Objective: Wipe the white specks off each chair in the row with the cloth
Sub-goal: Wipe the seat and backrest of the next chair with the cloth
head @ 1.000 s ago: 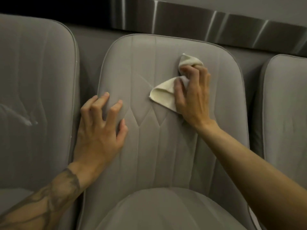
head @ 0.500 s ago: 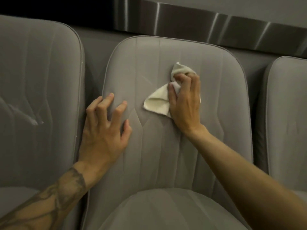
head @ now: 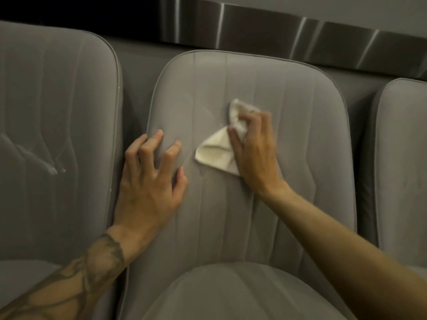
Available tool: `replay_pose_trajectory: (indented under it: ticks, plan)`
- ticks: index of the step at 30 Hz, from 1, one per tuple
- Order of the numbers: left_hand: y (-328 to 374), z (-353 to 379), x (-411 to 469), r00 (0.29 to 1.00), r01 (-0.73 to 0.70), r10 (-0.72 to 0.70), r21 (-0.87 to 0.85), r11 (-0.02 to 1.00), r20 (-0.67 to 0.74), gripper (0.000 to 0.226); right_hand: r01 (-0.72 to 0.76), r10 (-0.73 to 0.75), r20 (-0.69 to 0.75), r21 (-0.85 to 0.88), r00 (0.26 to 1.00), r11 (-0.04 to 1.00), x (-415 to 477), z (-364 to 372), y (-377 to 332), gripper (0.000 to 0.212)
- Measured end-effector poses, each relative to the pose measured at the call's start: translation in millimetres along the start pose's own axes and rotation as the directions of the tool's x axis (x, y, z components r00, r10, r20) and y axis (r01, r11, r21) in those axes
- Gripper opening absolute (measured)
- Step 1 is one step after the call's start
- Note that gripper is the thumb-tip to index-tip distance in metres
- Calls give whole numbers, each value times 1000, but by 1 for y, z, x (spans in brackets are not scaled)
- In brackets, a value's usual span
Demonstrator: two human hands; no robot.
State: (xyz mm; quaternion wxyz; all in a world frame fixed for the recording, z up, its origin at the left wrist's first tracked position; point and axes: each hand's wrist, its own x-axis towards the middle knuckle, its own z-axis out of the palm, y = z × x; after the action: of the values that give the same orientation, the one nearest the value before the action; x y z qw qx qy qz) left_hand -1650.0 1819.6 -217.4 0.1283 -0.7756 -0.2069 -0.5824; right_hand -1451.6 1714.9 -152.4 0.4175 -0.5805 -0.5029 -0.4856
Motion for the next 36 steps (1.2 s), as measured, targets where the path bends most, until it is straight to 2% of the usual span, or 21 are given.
replay_pose_trajectory:
  ticks: [2,4,8,9,11,13,15,17,18,20,22,24,26,28,31,33,36]
  plan:
    - [0,-1,0,1000,14,-14,-1,1000,13,49,108,-107,118,4,987,994,-19,-6,4,27]
    - [1,-1,-1,1000,15,-14,-9,1000,20,49,158,-151,126,-46,980,986,6,-11,14,30]
    - [-1,0,1,1000,2,-2,-10,1000,7,48,-59,48,-110,-102,993,993,96,-6,20,33]
    - [-1,0,0,1000,5,-5,-11,1000,4,48,-72,60,-123,-98,991,993,99,-3,18,33]
    - [1,-1,-1,1000,12,-12,-19,1000,2,48,-31,27,-73,-58,997,998,67,0,9,32]
    - [1,-1,-1,1000,10,-10,-23,1000,3,49,38,-37,49,-11,998,999,3,-1,-3,32]
    - [1,-1,0,1000,8,-8,-15,1000,8,49,108,-106,191,2,976,994,-64,-4,-10,33]
    - [2,-1,0,1000,12,-12,-5,1000,17,49,163,-161,280,16,946,986,-94,-8,-9,33]
    - [2,-1,-1,1000,12,-12,-4,1000,16,49,179,-172,283,3,943,984,-88,-9,-5,32]
    - [1,-1,0,1000,4,-4,-6,1000,11,48,145,-138,190,-23,972,989,-50,-5,-1,30]
    - [0,-1,1,1000,4,-4,-5,1000,14,48,39,-37,44,-45,998,998,-2,0,-1,27]
    - [0,-1,0,1000,8,-8,-1,1000,13,47,-57,55,-35,-41,998,998,15,6,-6,27]
    - [1,-1,-1,1000,3,-3,-9,1000,18,47,-45,44,-5,-40,999,998,-15,10,-10,29]
    - [0,-1,-1,1000,1,-1,-10,1000,22,48,41,-39,130,-16,991,999,-76,6,-17,33]
    - [1,-2,-1,1000,4,-4,-5,1000,31,47,109,-129,342,77,931,991,-152,-11,-21,39]
    - [2,-3,-1,1000,1,-1,-2,1000,23,47,88,-122,353,111,927,990,-148,-14,-17,35]
    - [1,-3,0,1000,-8,9,-13,1000,15,48,-14,1,205,65,979,998,-95,-3,-14,31]
